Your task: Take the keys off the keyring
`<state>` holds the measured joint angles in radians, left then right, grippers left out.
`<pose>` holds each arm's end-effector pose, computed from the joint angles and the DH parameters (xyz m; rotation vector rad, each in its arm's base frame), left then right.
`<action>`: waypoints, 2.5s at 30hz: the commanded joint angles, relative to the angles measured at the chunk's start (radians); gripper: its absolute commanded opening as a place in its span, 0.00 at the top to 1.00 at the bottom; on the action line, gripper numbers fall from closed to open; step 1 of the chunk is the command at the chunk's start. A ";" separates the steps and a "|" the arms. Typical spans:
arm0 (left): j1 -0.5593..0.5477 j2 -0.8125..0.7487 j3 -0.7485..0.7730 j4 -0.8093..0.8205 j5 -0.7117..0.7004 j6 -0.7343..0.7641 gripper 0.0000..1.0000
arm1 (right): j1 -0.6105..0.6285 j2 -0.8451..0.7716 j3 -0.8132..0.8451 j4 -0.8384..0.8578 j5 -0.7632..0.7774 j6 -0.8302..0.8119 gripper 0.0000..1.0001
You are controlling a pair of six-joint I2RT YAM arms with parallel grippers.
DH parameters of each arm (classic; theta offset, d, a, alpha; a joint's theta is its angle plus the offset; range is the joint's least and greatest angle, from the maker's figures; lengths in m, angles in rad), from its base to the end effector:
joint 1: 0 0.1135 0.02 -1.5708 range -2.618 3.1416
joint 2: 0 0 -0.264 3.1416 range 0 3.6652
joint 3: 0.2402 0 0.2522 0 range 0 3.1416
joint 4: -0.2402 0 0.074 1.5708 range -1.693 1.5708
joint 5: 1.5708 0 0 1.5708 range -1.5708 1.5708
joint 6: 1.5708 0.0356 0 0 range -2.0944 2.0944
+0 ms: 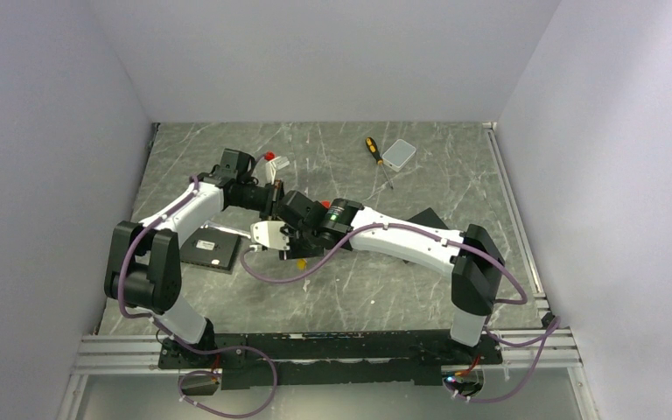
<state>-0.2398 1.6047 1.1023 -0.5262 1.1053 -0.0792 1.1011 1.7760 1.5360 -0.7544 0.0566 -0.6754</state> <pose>0.3023 -0.1067 0.2349 0.5933 2.3229 -1.5432 0.1764 0.3430 0.2802 -1.9769 1.6348 0.0897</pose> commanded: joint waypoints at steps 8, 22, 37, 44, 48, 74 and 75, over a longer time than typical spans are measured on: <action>0.011 0.029 0.098 -0.101 -0.026 0.150 1.00 | -0.016 -0.226 0.027 -0.142 -0.193 -0.015 0.19; 0.007 0.024 0.247 -0.414 -0.119 0.490 1.00 | -0.589 -0.397 -0.020 -0.025 -0.756 0.282 0.15; -0.177 -0.036 0.391 -0.663 -0.150 0.777 1.00 | -0.687 -0.303 -0.181 0.109 -1.132 0.473 0.32; -0.327 -0.036 0.415 -0.661 -0.252 0.779 1.00 | -0.564 -0.305 -0.241 0.125 -1.077 0.460 0.39; -0.342 -0.025 0.438 -0.664 -0.245 0.778 1.00 | -0.529 -0.306 -0.287 0.148 -1.072 0.469 0.48; -0.174 -0.127 0.389 -0.602 -0.093 0.724 0.40 | -0.532 -0.304 -0.242 0.112 -1.066 0.441 1.00; -0.141 -0.137 0.382 -0.586 -0.057 0.713 0.37 | -0.537 -0.309 -0.238 0.114 -1.066 0.443 1.00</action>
<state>-0.4755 1.5536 1.4925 -1.1847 0.8948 0.6605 0.5835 1.4918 1.2449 -0.6224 -0.9970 -0.2127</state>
